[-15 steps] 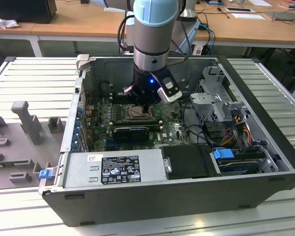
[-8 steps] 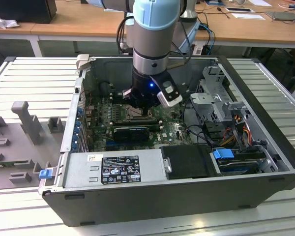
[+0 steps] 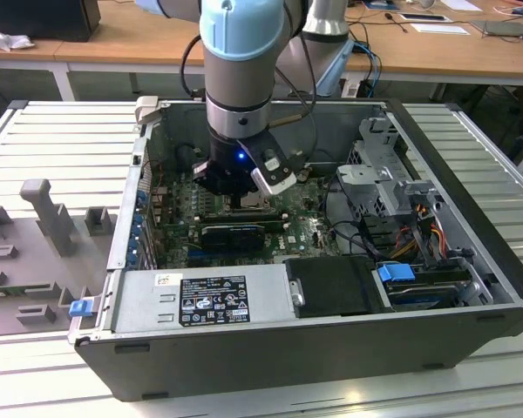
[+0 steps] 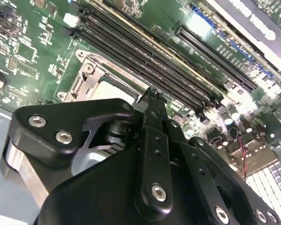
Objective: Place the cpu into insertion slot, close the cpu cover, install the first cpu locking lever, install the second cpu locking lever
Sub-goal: 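Install the second cpu locking lever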
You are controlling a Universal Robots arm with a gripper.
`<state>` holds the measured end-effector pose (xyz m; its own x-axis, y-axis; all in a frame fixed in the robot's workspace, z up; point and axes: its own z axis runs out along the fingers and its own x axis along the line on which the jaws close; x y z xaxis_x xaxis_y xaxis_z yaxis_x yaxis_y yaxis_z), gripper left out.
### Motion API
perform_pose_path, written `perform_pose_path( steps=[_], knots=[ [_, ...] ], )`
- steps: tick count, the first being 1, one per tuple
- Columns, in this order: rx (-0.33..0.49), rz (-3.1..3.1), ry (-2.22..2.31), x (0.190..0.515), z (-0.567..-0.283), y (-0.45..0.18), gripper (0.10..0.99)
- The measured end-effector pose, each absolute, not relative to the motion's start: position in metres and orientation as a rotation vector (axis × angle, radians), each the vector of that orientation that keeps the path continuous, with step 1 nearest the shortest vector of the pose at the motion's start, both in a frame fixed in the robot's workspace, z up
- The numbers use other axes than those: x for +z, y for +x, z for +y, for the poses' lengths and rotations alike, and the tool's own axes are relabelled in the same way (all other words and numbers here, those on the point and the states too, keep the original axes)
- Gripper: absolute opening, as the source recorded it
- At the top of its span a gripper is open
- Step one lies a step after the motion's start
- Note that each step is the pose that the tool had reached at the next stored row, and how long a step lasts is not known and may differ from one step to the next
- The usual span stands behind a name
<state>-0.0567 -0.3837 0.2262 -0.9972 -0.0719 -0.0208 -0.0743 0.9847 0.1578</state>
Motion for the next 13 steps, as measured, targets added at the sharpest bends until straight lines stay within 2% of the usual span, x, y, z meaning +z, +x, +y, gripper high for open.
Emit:
perform_pose_path(
  steps=[5, 10, 13],
  knots=[
    [0.262, 3.113, -0.151, 0.212, -0.385, -0.058, 0.106],
    [0.366, 3.1, -0.154, 0.209, -0.396, -0.065, 0.106],
    [0.399, 3.095, -0.156, 0.208, -0.401, -0.069, 0.106]
  ],
)
